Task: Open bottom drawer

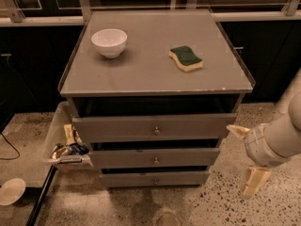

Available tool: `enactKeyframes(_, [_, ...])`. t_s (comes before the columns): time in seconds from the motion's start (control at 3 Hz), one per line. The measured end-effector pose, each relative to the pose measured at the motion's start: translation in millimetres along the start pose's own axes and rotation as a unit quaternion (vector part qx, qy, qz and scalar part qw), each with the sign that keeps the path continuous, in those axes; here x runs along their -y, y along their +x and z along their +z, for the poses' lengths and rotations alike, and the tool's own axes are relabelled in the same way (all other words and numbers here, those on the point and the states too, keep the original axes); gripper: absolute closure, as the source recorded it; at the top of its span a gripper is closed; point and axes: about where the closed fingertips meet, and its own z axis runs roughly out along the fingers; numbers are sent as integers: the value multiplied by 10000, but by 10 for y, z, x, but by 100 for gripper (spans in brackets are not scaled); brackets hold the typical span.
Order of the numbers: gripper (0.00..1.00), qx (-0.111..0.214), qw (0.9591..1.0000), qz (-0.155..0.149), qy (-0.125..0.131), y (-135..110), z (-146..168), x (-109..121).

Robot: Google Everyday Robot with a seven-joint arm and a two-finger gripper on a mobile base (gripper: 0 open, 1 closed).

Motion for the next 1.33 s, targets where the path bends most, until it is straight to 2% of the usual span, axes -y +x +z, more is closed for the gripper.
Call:
enactKeyframes(0.33, [0, 10, 9997, -251, 33, 158, 367, -46])
enactKeyframes(0.67, [0, 185, 9990, -418, 32, 359, 729, -79])
enactKeyframes(1.0, [0, 362, 9982, -476, 28, 547, 1037, -121])
enactKeyframes(1.33, [0, 612, 9973, -389, -113, 796, 1559, -236])
